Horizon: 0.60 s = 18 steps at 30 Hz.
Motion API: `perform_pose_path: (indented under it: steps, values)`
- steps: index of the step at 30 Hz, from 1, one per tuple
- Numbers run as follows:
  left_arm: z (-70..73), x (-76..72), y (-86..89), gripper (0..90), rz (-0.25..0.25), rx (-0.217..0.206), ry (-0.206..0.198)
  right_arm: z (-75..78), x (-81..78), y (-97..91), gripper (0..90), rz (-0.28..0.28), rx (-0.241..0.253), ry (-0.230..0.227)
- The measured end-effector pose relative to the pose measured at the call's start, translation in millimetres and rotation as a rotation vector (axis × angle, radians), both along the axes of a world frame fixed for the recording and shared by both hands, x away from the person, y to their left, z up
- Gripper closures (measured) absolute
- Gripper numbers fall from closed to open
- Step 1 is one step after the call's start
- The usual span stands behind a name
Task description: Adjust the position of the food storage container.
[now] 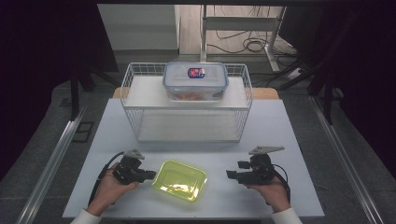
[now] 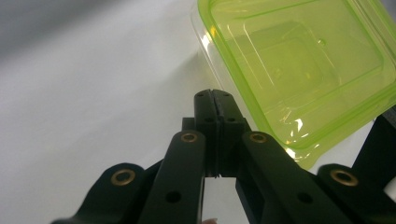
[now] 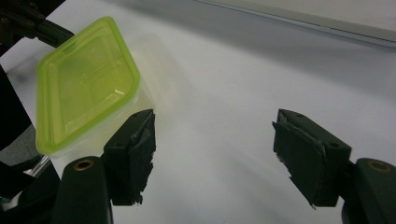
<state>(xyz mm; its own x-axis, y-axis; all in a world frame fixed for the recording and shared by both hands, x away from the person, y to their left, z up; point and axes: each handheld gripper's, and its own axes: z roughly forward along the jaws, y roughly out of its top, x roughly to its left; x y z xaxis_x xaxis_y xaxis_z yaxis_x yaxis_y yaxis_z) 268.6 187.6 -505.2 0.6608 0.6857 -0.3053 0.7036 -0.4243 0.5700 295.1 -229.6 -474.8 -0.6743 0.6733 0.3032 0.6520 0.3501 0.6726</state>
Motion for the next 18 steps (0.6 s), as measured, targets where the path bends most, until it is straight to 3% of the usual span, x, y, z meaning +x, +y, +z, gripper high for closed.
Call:
perform_pose_path:
  steps: [6,11,18]
  values:
    - [-1.2,-0.8,-17.5,90.0,-0.038,0.009,0.010,1.3,-0.3,-0.4,30.0,-0.002,0.003,-0.004]
    - [-4.6,-2.5,-22.1,89.6,-0.055,0.021,0.017,3.7,-1.9,-0.1,31.6,0.000,0.002,-0.016]
    - [0.0,-1.3,-8.6,83.4,0.029,-0.015,-0.028,11.9,-12.5,2.6,51.1,0.048,0.013,-0.033]
